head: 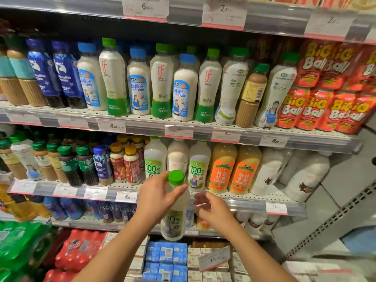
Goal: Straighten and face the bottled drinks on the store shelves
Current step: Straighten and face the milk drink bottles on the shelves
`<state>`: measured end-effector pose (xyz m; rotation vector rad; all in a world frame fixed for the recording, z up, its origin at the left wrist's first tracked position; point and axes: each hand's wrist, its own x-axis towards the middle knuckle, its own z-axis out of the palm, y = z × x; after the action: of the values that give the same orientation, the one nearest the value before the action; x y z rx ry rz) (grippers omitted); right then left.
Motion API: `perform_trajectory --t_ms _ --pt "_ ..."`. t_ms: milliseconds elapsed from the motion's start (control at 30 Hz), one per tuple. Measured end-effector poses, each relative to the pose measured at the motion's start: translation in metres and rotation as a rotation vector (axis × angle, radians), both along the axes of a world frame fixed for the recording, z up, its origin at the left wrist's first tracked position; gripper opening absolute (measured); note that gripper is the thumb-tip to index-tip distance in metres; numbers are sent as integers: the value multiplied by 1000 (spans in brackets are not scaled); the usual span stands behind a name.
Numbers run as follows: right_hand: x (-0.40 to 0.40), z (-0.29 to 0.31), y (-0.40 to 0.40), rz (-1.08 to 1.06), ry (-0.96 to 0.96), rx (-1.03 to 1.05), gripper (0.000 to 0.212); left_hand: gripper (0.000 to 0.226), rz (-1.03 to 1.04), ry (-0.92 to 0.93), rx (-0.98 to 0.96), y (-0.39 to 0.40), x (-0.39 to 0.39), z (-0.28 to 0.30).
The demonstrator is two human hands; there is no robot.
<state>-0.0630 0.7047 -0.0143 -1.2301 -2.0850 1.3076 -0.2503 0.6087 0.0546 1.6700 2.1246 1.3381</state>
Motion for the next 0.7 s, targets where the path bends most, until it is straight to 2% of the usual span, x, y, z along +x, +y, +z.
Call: perform_trajectory --t_ms 133,333,500,700 --pt "25 2 -31 -27 -80 19 73 46 -27 15 -48 26 33 -6" --pt "56 12 -37 -347 -161 135 108 55 -92 -27 -71 57 99 -10" --pt "91 17 -27 -540 -157 214 106 58 -115 52 -58 74 151 2" --pt "134 28 -16 -642 -21 238 85 51 -194 174 -61 86 196 23"
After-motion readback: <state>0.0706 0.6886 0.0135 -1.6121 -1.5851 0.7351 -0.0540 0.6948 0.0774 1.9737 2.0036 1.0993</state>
